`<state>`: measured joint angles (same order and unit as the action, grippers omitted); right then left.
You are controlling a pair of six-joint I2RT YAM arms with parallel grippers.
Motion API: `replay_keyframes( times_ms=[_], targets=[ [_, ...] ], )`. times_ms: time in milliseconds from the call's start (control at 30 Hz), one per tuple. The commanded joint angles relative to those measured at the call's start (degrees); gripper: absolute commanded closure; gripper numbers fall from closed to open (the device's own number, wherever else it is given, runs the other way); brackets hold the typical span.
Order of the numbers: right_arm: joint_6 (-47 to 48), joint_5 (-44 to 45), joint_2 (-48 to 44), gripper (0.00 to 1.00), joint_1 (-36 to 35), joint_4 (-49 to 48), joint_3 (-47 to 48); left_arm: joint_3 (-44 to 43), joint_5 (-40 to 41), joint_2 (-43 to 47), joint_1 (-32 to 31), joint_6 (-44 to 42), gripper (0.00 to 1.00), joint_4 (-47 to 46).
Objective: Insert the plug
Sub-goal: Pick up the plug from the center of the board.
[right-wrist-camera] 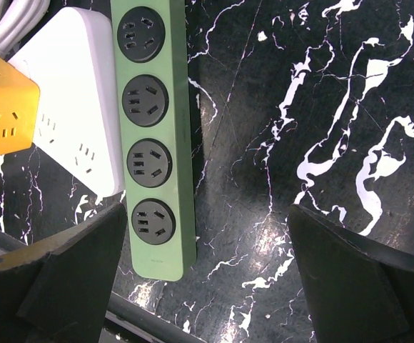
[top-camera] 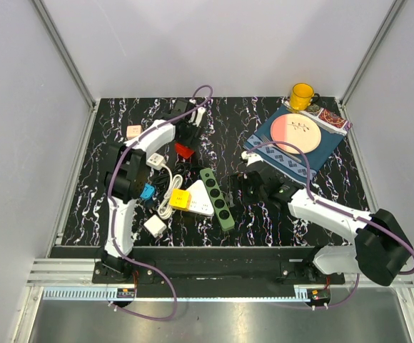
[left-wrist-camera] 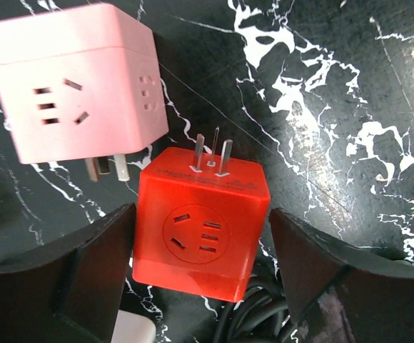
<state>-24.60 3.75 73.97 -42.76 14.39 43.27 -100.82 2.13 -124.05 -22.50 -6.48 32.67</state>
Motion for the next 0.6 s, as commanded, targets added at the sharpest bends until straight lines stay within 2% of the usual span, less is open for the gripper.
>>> replay_keyframes(
  times_ms=[0,100,200,267,333,367,433,467,533,567],
  targets=[
    [0.69,-0.14,-0.76,0.0,0.66,-1.82,-0.2,-4.47,-3.8,-2.24,0.18,-0.47,0.28,3.8],
    [0.87,-0.14,-1.2,0.0,0.84,-1.91,-0.03,-5.53,-6.43,-2.43,0.09,0.94,0.45,4.6],
    [0.78,-0.06,-1.9,0.0,0.75,-1.91,-0.02,-5.71,-8.89,-0.77,0.09,3.05,0.58,4.6],
    [0.78,0.12,-2.34,0.0,0.84,-1.91,-0.11,-5.53,-10.3,0.64,0.18,5.24,0.63,4.6],
    [0.61,0.29,-3.22,0.0,0.75,-1.82,-0.2,-5.01,-11.97,3.19,0.09,9.09,0.72,4.6],
    [0.61,0.38,-3.57,0.0,0.75,-1.91,-0.2,-4.66,-12.58,4.16,0.18,10.51,0.73,4.6],
    [0.69,0.73,-4.54,0.0,0.84,-1.82,-0.03,-2.12,-14.16,7.84,0.18,16.37,0.78,3.03],
    [0.87,0.91,-4.89,0.0,0.84,-1.91,0.15,1.2,-14.61,10.9,0.18,18.76,0.85,1.89],
    [1.13,1.52,-5.94,0.0,0.75,-2.0,0.59,5.43,-16.19,14.52,0.18,26.21,0.91,-2.94],
    [1.66,1.7,-6.12,0.01,0.75,-2.09,1.2,10.24,-16.63,18.37,0.18,28.69,0.95,-4.96]
  ],
)
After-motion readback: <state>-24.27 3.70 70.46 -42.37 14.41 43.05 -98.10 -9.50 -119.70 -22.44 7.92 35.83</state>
